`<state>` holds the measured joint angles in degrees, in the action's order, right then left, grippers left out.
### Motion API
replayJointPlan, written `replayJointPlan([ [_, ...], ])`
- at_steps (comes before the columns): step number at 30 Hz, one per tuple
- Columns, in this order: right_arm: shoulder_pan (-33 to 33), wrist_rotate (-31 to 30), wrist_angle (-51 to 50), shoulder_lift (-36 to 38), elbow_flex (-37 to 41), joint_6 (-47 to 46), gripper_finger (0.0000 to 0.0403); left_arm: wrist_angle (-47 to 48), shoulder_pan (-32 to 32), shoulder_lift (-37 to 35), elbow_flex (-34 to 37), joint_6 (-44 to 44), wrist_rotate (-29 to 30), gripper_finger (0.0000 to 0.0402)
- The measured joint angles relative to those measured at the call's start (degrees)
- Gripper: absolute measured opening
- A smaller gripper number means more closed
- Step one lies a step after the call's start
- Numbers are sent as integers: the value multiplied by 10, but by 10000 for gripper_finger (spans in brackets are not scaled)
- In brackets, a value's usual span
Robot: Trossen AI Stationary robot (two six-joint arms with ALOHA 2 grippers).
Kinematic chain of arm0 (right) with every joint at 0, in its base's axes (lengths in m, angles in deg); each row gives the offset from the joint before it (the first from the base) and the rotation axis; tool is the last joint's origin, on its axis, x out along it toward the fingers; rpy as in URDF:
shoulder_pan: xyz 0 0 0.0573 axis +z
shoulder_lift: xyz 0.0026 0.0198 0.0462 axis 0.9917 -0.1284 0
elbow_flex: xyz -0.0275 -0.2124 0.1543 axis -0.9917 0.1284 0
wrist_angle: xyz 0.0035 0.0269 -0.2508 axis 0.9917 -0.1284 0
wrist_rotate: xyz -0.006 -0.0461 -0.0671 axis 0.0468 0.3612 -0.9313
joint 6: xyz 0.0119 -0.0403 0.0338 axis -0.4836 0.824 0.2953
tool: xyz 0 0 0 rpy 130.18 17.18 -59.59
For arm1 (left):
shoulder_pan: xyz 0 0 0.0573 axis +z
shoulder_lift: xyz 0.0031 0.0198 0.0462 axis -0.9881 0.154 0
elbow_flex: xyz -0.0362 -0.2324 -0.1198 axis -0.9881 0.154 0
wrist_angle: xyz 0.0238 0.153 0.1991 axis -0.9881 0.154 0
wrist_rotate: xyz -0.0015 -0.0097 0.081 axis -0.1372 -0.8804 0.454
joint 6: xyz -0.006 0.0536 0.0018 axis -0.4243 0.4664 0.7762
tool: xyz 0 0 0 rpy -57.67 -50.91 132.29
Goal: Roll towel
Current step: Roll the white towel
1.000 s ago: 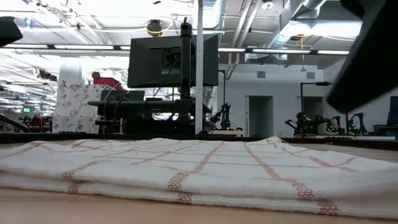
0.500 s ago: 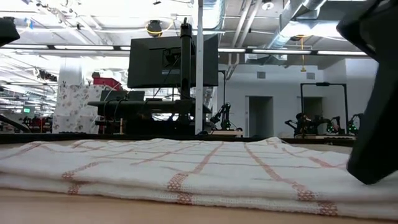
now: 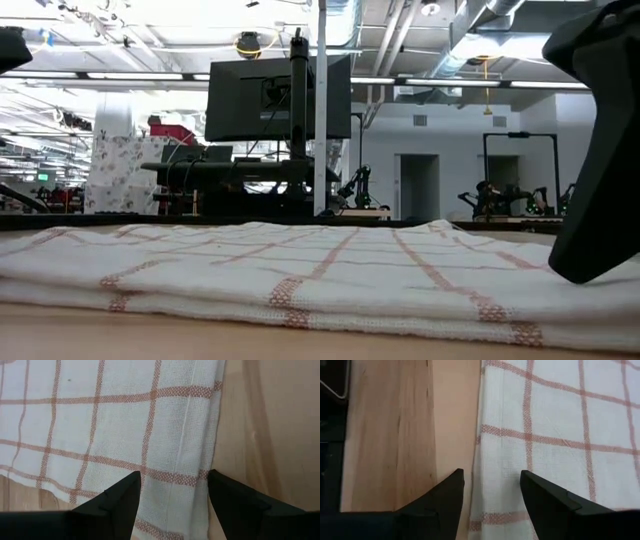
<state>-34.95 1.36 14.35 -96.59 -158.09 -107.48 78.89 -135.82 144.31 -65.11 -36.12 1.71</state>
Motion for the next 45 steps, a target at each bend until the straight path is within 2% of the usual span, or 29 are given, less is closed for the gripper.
replayJointPlan([
  [17,-1,7,-11,-2,3,2,175,22,0,0,0,-8,-4,214],
  [22,-2,10,-9,-2,3,2,174,18,1,0,0,15,-1,209],
  [26,-2,13,-4,-2,3,2,157,5,4,3,0,36,1,167],
  [33,-7,61,9,-1,6,-38,78,-10,10,26,-1,35,-25,17],
  [37,-6,76,17,0,7,-64,13,-9,10,18,0,4,-29,4],
  [40,-6,88,24,2,7,-72,8,-15,11,2,1,-17,-46,2],
  [45,-3,104,28,23,8,-99,3,-22,14,-23,2,-38,-118,1],
])
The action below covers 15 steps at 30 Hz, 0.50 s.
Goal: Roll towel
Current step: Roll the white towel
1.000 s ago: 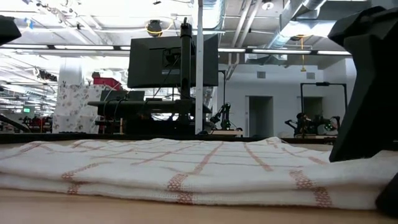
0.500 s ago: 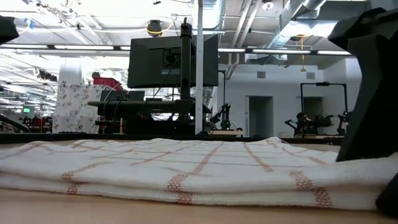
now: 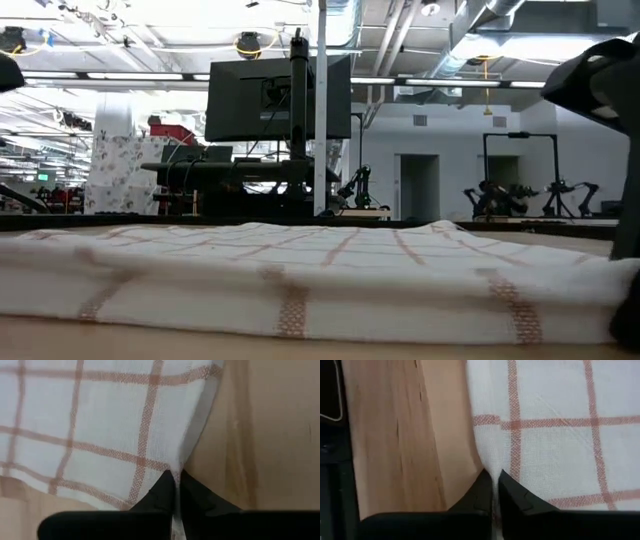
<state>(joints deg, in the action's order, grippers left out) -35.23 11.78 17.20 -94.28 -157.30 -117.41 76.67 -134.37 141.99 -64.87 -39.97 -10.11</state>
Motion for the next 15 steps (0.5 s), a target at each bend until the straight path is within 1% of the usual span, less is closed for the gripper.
replayJointPlan([
  [3,0,25,2,15,1,-6,2,-22,-1,-16,0,-13,-40,0],
  [6,2,53,10,26,1,-24,2,-30,0,-35,-1,-30,-59,0],
  [10,5,95,52,27,1,-30,1,-48,-1,-59,-1,-88,-66,0],
  [13,8,131,93,27,0,-30,1,-74,-1,-74,-1,-84,-86,0],
  [15,8,143,101,29,0,-31,1,-84,1,-82,-1,-73,-125,0],
])
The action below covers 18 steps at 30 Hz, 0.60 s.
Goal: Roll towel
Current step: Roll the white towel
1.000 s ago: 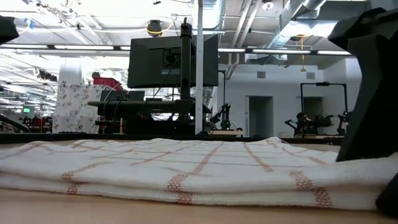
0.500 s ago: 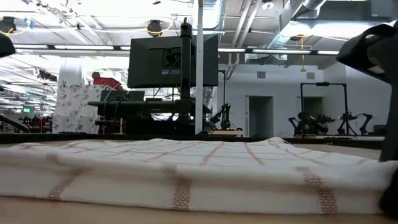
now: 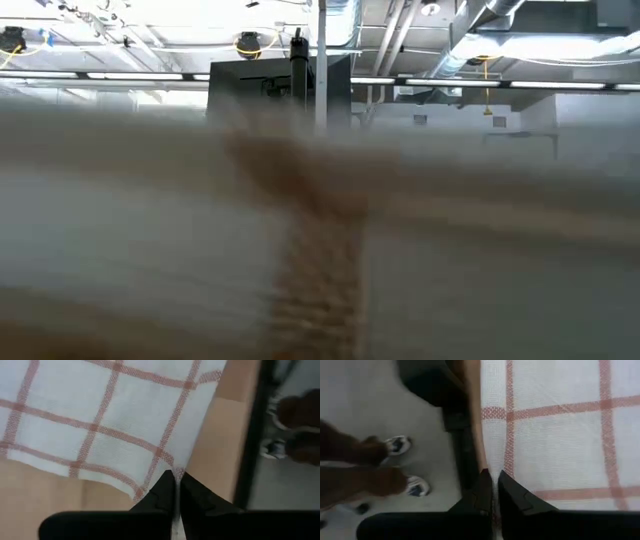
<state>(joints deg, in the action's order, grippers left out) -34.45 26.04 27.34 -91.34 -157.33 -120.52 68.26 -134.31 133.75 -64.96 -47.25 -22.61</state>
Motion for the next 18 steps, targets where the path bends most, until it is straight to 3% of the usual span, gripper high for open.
replayJointPlan([
  [3,0,2,-3,12,0,-8,0,-12,5,-12,0,15,-37,0],
  [9,-5,2,-31,57,18,-9,0,-21,29,-14,11,63,-57,0],
  [18,-31,8,113,150,182,-64,0,-53,88,-31,83,116,-96,0],
])
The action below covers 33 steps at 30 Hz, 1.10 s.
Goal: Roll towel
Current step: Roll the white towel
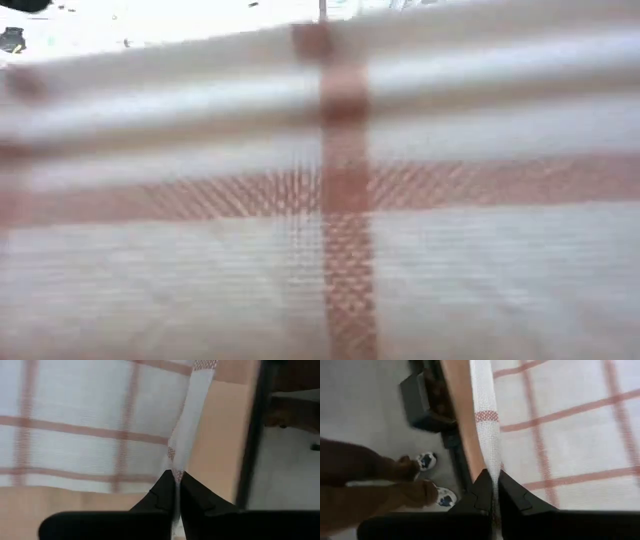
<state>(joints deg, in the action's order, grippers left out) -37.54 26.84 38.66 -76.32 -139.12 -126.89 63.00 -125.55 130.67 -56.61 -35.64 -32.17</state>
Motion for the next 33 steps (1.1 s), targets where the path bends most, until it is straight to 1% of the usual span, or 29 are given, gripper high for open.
replayJointPlan([
  [4,-14,2,16,30,57,-12,0,2,25,-13,8,36,1,0],
  [8,-29,6,18,42,91,-18,0,12,45,-15,8,67,11,0],
  [10,-36,8,19,42,96,-18,0,29,54,-16,8,73,18,0],
  [16,-56,7,18,42,103,-13,0,91,69,-20,8,68,74,0],
  [23,-66,8,2,42,103,0,0,86,74,-15,8,80,75,0],
  [25,-71,8,-8,42,103,0,0,88,74,-14,8,79,83,0],
  [30,-74,5,-19,40,104,-12,20,94,74,-14,8,56,133,3],
  [33,-74,5,-23,40,104,-17,46,101,74,-14,8,55,135,15],
])
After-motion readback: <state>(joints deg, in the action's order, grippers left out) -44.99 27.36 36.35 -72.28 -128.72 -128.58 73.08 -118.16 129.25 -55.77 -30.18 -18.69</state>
